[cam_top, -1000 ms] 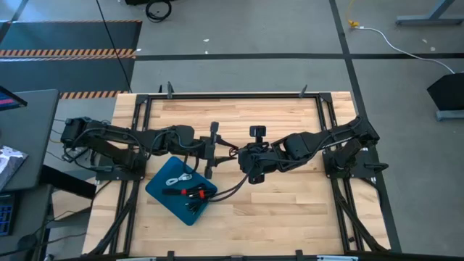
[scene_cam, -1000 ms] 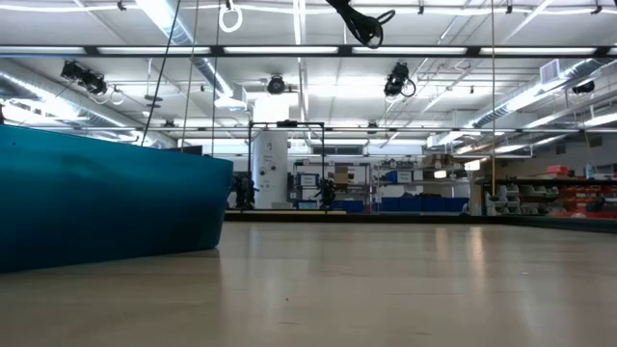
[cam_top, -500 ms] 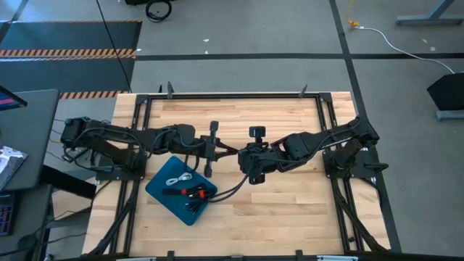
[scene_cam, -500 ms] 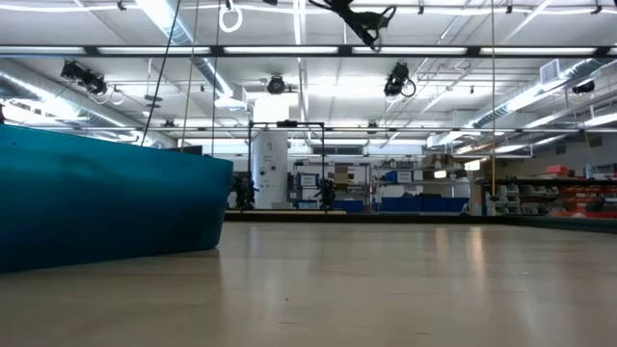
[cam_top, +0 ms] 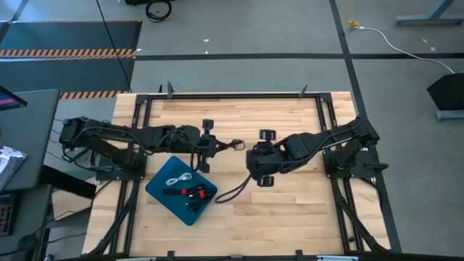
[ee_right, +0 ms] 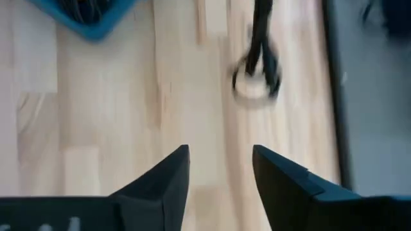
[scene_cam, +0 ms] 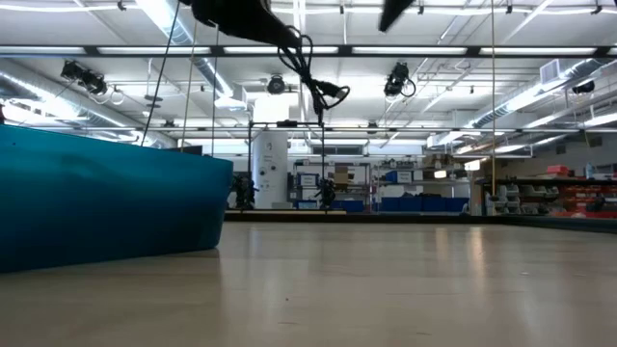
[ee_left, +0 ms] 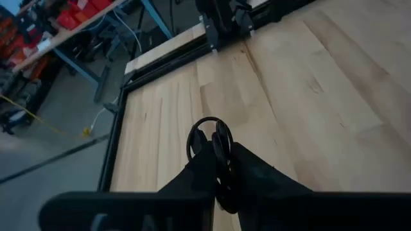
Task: Pick and place USB-C Cables
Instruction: Put the black charger cable into the blue bin
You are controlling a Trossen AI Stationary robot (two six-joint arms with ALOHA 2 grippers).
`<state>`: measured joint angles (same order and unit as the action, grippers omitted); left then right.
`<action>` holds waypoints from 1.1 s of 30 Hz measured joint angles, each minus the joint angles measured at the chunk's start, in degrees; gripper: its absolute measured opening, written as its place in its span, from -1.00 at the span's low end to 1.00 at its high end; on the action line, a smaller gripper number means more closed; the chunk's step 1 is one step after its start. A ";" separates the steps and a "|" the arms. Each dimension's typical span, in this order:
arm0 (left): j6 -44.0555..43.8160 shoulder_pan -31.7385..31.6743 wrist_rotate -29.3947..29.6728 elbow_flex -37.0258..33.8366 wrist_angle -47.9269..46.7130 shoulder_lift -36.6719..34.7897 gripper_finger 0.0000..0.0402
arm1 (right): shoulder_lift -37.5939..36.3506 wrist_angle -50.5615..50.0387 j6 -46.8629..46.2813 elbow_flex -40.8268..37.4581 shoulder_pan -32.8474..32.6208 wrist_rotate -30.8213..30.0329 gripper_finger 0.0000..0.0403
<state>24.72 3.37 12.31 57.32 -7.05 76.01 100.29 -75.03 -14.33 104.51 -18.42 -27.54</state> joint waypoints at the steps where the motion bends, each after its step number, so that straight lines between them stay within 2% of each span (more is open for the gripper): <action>1: -0.35 0.03 0.01 0.03 -0.46 -0.23 -0.82 | -0.06 -1.68 -2.50 -0.54 -0.01 0.96 -0.11; 6: -5.25 1.15 -0.08 0.07 -5.47 -3.67 -0.84 | -0.18 -7.29 -11.30 -6.34 -2.05 2.02 -0.06; 11: -13.13 3.27 -0.08 0.09 -9.68 -7.15 -0.83 | -0.22 -6.79 -12.32 -15.26 -3.96 -0.66 -0.07; 14: -18.80 5.07 -0.10 1.30 -19.45 -7.55 -0.83 | -0.22 -4.86 -11.50 -19.84 -4.24 -5.10 -0.08; 16: -26.02 6.40 -0.12 3.22 -30.25 -7.72 -0.83 | -0.24 -2.38 -10.73 -22.16 -4.18 -7.62 -0.08; 21: -44.74 10.16 -2.88 7.83 -48.00 -7.80 -0.83 | -0.20 7.61 -5.02 -26.18 -3.38 -10.00 -0.08; 27: -59.44 15.22 -4.80 11.80 -56.45 -7.83 -0.83 | -0.20 12.58 0.27 -28.20 -2.50 -10.39 -0.09; 33: -70.25 16.47 -4.22 8.44 -63.08 -7.76 -0.83 | -0.20 12.70 0.55 -28.26 -2.40 -10.39 -0.10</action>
<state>-45.53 19.84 8.08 65.76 -70.13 68.26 100.09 -62.33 -13.78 76.25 -20.82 -37.93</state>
